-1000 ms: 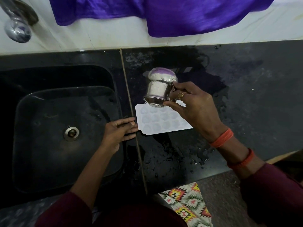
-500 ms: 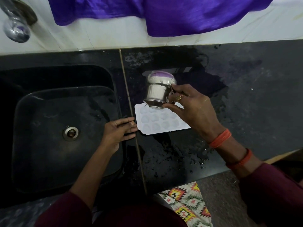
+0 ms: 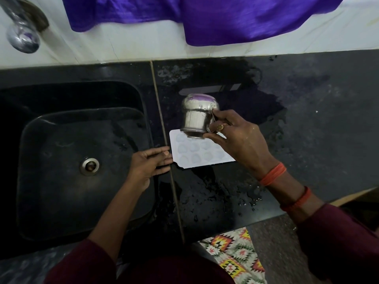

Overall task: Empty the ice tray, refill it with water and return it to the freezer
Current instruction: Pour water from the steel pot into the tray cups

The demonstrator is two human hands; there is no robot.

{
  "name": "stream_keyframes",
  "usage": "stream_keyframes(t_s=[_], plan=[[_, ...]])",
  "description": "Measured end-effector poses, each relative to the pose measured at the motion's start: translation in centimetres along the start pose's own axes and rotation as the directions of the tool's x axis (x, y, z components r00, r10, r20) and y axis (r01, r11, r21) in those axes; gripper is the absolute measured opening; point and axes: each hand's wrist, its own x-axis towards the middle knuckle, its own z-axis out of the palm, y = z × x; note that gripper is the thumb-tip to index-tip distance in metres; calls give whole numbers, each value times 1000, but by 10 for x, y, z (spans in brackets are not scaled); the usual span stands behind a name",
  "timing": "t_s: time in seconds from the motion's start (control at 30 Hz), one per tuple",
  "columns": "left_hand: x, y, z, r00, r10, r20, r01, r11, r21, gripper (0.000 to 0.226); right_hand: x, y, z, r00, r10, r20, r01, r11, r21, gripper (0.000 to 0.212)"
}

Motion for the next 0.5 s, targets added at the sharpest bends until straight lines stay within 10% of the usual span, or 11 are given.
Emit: stream_keyframes(t_s=[0.5], plan=[[4,3,2,1000,8,-20,-8,1000,-23,14,-1,1,-4,999,44,-32,-42,997,69,25]])
